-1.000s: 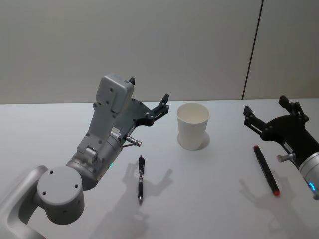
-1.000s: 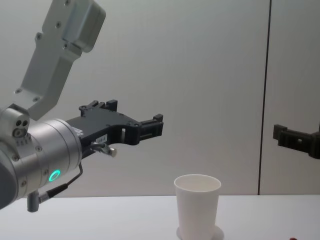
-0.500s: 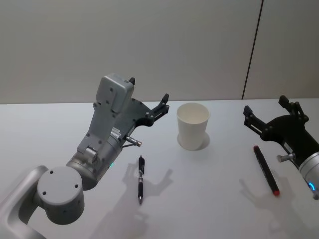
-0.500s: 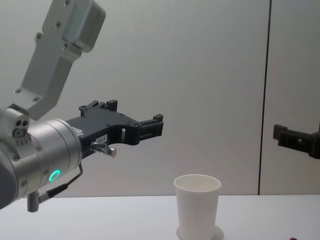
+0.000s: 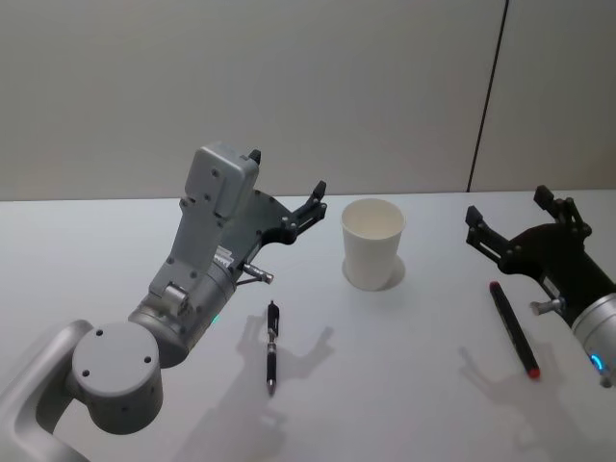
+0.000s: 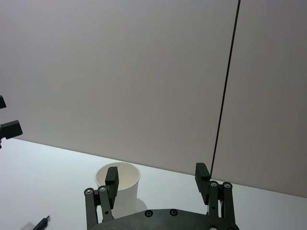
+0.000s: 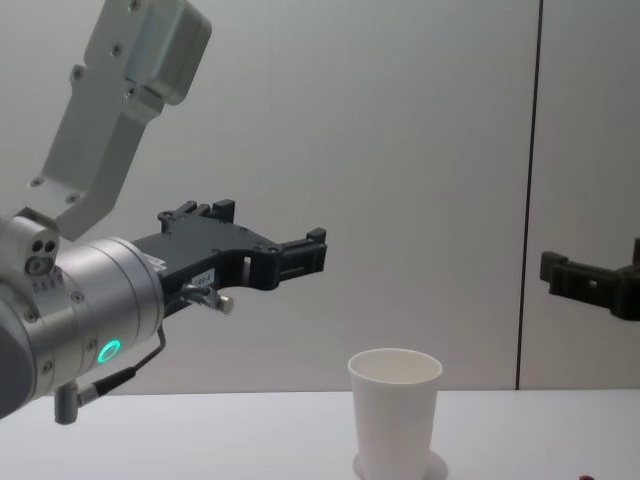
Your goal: Place the pen into the pen holder.
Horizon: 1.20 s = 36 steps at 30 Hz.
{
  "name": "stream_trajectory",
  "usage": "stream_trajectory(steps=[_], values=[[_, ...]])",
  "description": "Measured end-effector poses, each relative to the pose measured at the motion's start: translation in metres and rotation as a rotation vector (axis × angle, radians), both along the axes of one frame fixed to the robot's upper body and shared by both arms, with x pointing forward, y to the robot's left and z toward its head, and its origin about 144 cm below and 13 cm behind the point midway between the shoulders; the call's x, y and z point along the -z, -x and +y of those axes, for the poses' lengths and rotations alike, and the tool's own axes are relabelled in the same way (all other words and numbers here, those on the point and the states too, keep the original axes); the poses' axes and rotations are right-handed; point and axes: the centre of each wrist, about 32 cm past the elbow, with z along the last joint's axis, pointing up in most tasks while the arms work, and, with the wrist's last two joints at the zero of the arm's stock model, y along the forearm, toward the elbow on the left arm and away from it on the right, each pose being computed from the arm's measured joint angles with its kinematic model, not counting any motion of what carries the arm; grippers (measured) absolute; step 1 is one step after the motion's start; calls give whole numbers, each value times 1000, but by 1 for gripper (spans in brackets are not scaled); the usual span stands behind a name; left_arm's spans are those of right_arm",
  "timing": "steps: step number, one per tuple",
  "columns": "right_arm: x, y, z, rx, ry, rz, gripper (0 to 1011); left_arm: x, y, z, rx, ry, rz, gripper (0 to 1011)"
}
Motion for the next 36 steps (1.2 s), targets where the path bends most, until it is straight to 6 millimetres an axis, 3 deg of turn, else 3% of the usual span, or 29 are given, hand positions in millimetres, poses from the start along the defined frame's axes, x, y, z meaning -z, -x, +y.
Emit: stream_trajectory(steps=[18,36], values=[[-11,6,20,71,93,115,1001,0,0,0,0,0,0,1004],[-26,-4,22,159,164,281,1001,0,0,0,0,0,0,1004]])
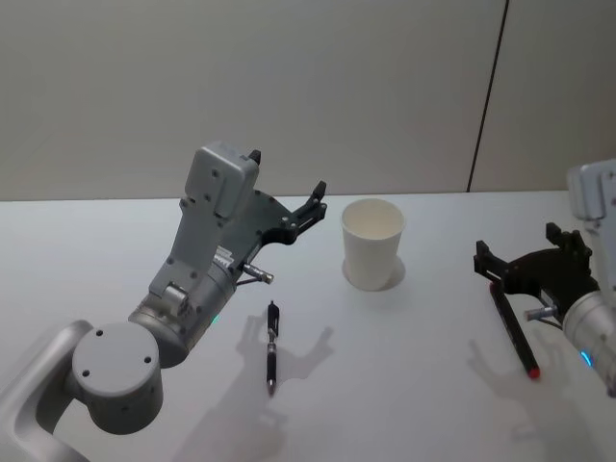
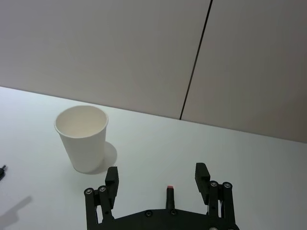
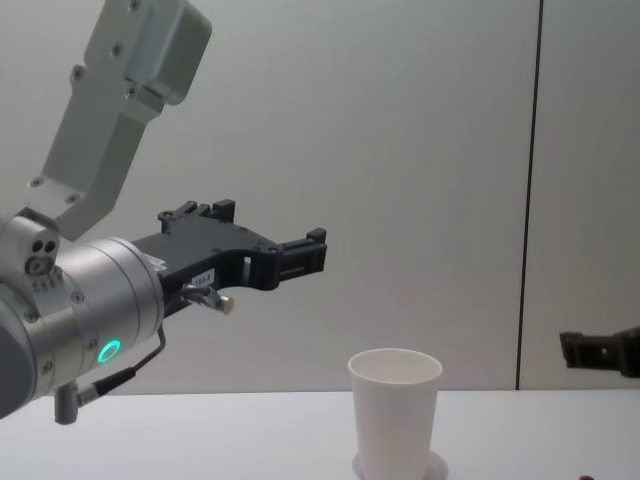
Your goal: Place the pen into the pen holder.
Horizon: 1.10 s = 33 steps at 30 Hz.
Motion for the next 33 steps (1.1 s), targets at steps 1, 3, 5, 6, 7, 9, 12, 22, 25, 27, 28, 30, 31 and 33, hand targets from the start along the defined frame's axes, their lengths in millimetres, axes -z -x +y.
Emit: stream_trajectory(steps=[1,3,5,6,7,9,12,22,25,27,28,30,31,33], values=[[0,-1,0,3,3,7,1001,0,0,0,0,0,0,1004],[-2,-3,0,13,9,26,1001,0,0,0,0,0,0,1004],[-3,-6,0,23,17,47,1001,0,0,0,0,0,0,1004],[-4,-7,1,26,19,54,1001,0,0,0,0,0,0,1004],[-4,-8,0,30,22,63,1001,0,0,0,0,0,0,1004],[-5,-10,1,38,27,83,1001,0,0,0,0,0,0,1004],[-6,-14,1,50,32,114,1001,0,0,0,0,0,0,1004],[-7,-30,4,80,41,190,1001,0,0,0,0,0,0,1004],[-7,-38,5,90,45,215,1001,0,0,0,0,0,0,1004],[-7,-41,6,93,47,223,1001,0,0,0,0,0,0,1004],[-7,-42,7,95,47,228,1001,0,0,0,0,0,0,1004],[-7,-47,8,100,49,242,1001,0,0,0,0,0,0,1004],[-7,-50,9,103,51,251,1002,0,0,0,0,0,0,1004],[-7,-53,10,106,53,260,1001,0,0,0,0,0,0,1004]])
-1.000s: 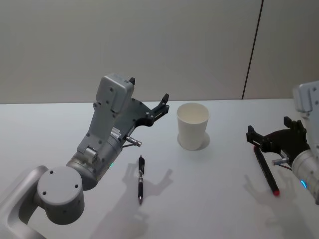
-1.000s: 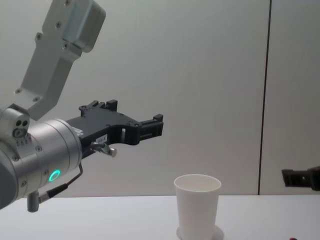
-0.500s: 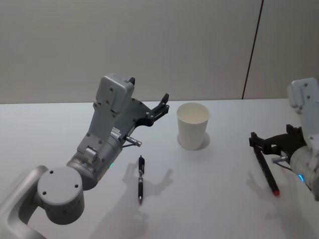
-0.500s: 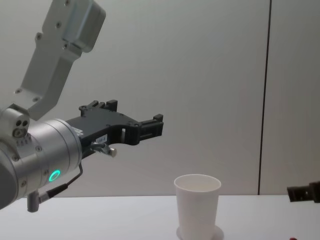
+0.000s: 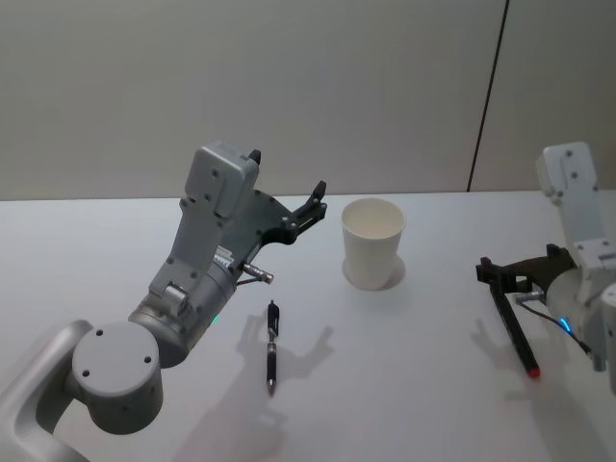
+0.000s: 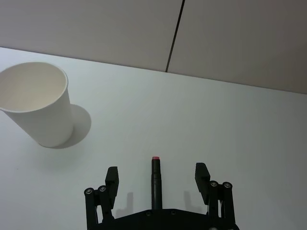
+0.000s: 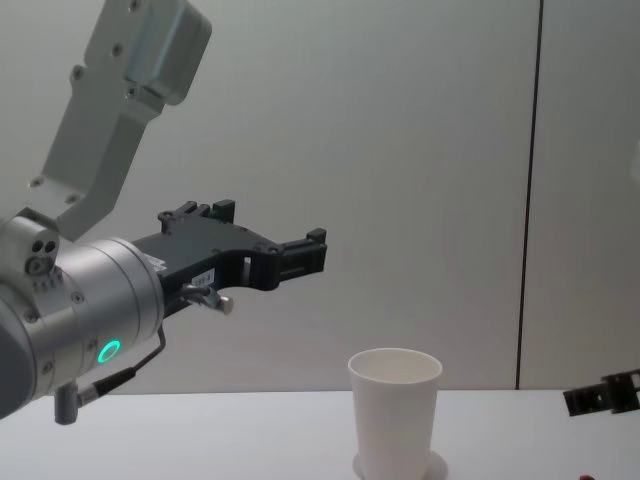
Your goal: Place the pen into the pen holder.
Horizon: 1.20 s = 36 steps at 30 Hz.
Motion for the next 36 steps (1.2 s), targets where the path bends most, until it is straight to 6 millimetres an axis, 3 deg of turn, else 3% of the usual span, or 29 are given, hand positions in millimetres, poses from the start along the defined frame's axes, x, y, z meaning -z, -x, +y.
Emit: stream_trajectory(steps=[36], values=[[12,-64,13,97,0,198,1001,0,0,0,0,0,0,1004]])
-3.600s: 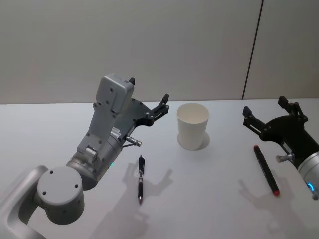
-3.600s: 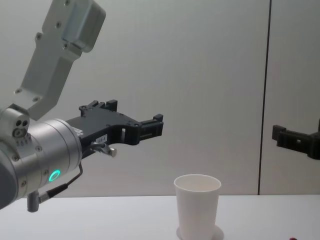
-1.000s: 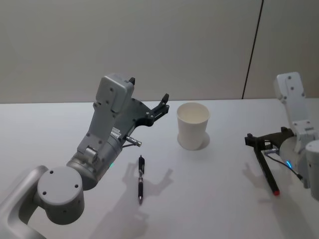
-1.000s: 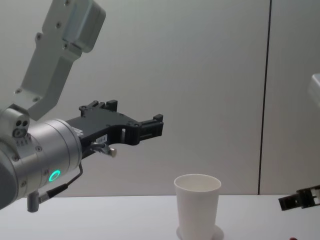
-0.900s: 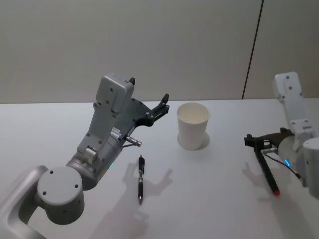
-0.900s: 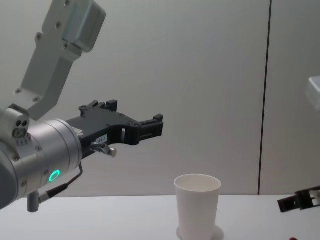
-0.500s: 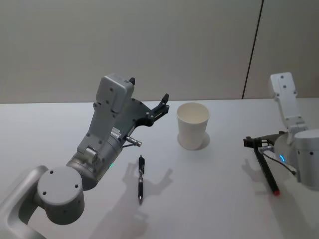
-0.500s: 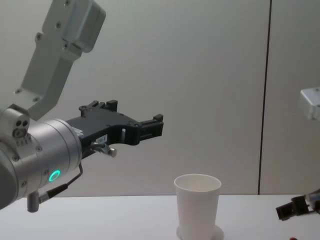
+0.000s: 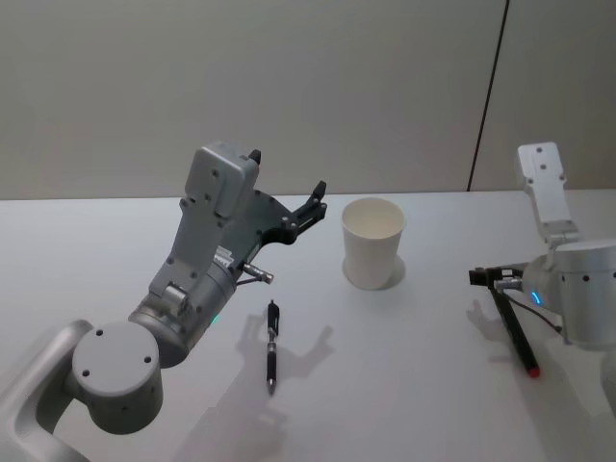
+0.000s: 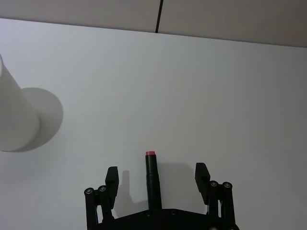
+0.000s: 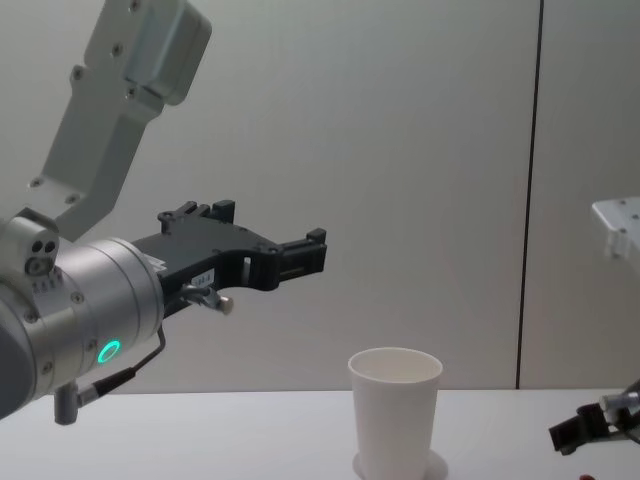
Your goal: Place the pen into the pen holder.
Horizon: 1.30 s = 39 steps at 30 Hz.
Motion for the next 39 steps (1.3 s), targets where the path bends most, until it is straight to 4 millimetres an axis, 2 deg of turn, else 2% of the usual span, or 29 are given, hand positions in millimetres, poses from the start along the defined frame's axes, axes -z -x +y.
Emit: stream_trajectory(steps=[16,35,39], values=[[15,-15,0,36,-20,52,1001,0,0,0,0,0,0,1004],[28,-24,-1,59,-46,80,1001,0,0,0,0,0,0,1004],[29,-25,-1,61,-50,83,928,0,0,0,0,0,0,1004]])
